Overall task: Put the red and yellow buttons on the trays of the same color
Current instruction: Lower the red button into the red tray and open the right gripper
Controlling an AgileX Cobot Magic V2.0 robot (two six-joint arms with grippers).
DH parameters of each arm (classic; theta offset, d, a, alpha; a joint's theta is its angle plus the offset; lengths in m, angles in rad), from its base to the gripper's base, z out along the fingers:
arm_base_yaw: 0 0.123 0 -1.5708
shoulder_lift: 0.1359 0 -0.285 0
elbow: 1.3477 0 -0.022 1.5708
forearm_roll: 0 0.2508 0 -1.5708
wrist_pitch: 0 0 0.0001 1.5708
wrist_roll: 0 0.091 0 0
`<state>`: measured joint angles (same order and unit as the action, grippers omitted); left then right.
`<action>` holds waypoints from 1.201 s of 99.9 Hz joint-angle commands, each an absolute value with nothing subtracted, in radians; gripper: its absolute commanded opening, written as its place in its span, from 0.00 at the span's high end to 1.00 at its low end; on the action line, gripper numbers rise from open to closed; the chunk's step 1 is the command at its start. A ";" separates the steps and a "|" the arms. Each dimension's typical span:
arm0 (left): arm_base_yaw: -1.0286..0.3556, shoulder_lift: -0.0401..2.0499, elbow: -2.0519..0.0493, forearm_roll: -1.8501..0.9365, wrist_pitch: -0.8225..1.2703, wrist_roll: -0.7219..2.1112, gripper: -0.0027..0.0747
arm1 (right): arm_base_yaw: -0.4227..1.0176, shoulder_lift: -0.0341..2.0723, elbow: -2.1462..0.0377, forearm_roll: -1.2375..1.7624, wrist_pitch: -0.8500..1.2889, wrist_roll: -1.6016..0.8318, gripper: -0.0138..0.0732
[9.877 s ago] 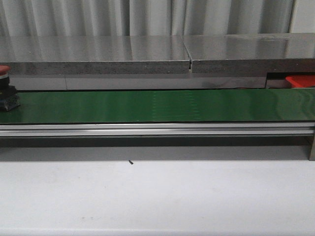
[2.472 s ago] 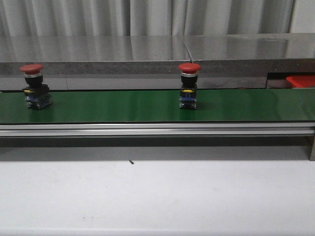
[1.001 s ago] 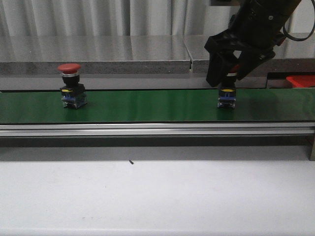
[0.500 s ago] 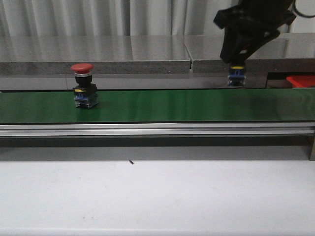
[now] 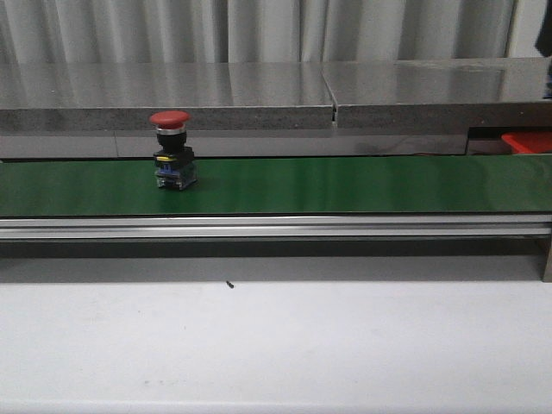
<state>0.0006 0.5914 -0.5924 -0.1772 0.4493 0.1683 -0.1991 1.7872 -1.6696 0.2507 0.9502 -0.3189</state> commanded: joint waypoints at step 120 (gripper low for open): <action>-0.006 0.593 -0.619 -0.193 0.374 0.165 0.99 | -0.355 2.182 -1.988 0.271 0.746 -0.307 0.62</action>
